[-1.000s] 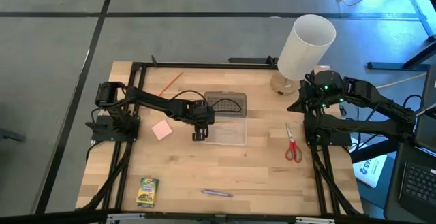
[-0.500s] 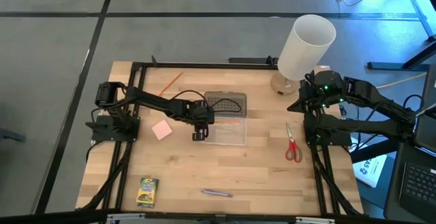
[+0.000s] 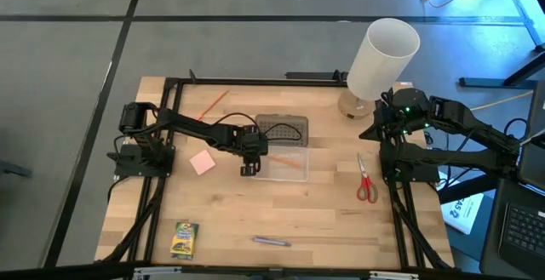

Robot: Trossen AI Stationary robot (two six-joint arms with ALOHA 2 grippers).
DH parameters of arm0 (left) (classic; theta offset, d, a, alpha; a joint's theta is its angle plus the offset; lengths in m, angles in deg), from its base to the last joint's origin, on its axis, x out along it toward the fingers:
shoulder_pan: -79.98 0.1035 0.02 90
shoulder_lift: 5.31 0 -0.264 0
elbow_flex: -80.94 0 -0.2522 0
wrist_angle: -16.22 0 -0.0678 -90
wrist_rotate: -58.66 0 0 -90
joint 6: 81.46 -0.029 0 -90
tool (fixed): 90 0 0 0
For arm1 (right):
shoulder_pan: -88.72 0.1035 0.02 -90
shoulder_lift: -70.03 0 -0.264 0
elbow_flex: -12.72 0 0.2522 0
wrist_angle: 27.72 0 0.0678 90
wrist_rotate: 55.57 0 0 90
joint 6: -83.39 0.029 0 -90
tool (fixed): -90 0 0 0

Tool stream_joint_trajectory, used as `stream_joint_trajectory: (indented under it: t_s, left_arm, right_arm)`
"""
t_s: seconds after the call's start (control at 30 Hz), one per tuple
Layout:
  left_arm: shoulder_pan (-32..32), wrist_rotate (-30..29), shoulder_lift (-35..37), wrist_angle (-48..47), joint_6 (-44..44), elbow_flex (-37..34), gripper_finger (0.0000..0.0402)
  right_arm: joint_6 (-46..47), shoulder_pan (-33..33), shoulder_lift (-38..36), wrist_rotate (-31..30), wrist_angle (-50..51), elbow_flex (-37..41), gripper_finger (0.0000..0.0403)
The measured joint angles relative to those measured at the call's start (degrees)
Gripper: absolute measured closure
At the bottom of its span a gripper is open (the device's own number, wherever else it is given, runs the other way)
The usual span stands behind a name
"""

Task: Pack school essentials
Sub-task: Put the pink sticky notes into the supply box

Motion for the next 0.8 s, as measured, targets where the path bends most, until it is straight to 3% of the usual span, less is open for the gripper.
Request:
stream_joint_trajectory:
  t_s: [0.2,0.53,0.8]
  left_arm:
    - [0.0,0.0,0.4,-3.7,3.0,2.1,0.0309]
    - [-0.1,1.7,3.3,-18.8,7.9,9.0,0.0310]
    - [-3.1,1.5,12.2,-33.7,24.1,8.9,0.0310]
  right_arm:
    - [-0.3,0.0,0.0,0.0,0.0,0.0,0.0396]
    - [-3.3,0.0,0.0,-1.4,-0.6,0.0,0.0396]
    - [-6.1,0.1,0.0,-3.0,-3.5,0.0,0.0396]
